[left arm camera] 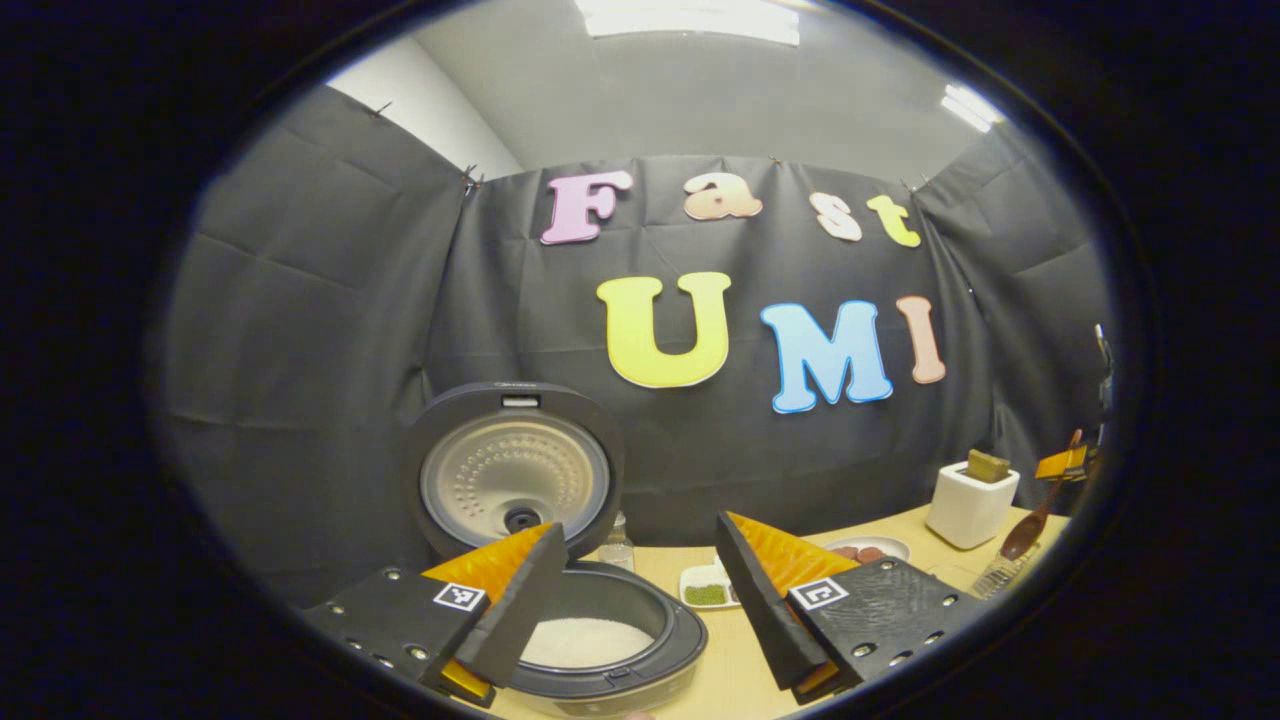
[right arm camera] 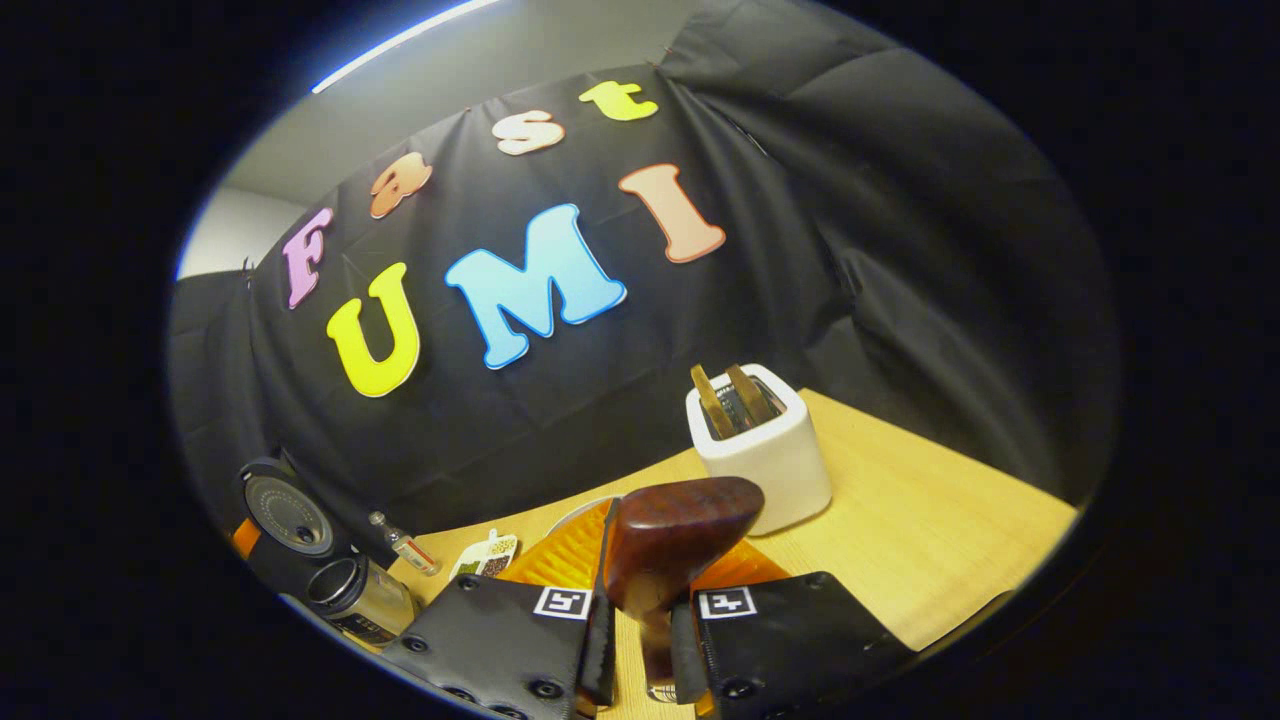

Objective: Close the left gripper, press the button to open the rice cooker; take a wooden spoon from the chopstick holder with the right hand, scoop a spoonful of rice and pour it into the rice cooker, then put the wooden spoon back into the chopstick holder.

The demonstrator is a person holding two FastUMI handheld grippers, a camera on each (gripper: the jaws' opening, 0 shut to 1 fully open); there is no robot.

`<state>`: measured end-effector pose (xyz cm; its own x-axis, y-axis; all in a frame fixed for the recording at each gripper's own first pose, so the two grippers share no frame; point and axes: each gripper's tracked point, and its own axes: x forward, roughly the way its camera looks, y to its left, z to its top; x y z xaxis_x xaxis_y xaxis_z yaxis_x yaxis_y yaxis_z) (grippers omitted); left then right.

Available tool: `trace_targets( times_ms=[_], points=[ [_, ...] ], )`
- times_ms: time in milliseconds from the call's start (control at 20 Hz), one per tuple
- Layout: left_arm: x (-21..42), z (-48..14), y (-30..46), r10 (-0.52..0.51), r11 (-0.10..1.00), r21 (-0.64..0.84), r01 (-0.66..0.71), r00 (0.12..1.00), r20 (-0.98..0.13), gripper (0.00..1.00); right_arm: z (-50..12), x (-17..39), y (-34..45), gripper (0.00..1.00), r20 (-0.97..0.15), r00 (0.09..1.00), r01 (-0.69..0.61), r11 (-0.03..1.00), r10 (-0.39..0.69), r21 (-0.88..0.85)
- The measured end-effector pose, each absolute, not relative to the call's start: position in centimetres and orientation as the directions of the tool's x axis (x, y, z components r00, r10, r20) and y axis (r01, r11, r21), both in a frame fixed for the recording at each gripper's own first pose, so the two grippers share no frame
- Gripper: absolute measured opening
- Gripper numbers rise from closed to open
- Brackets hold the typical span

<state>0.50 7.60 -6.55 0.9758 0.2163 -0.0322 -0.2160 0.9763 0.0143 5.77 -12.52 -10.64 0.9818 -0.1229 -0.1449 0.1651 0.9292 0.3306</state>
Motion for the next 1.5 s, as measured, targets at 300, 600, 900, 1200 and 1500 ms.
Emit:
trace_targets(
  times_ms=[300,600,900,1200,1500],
  points=[
    [-1.5,-7.4,10.1,0.24,0.97,-0.028,-0.241,0.97,-0.038,0.94,-4.5,5.9,-4.2,0.22,-0.024,0.999,-0.019,0.953,0.027,0.303],
    [-3.1,-8.0,11.5,0.248,0.966,-0.06,-0.25,0.968,-0.044,0.94,-7.8,7.7,2.7,0.22,-0.097,0.985,-0.12,0.972,0.141,0.2],
    [-3.6,-10.4,11.5,0.233,0.97,-0.058,-0.238,0.969,-0.086,0.93,-15.0,9.4,6.3,0.25,-0.257,0.951,-0.142,0.982,0.17,0.125],
    [-3.1,-12.3,10.7,0.203,0.972,-0.091,-0.215,0.972,-0.12,0.93,-19.3,9.0,8.2,0.25,-0.366,0.913,-0.159,0.984,0.178,0.082],
    [-2.9,-13.5,10.1,0.183,0.976,-0.096,-0.197,0.973,-0.141,0.93,-22.8,8.7,10.7,0.25,-0.45,0.857,-0.176,0.964,0.251,0.201]
  ],
)
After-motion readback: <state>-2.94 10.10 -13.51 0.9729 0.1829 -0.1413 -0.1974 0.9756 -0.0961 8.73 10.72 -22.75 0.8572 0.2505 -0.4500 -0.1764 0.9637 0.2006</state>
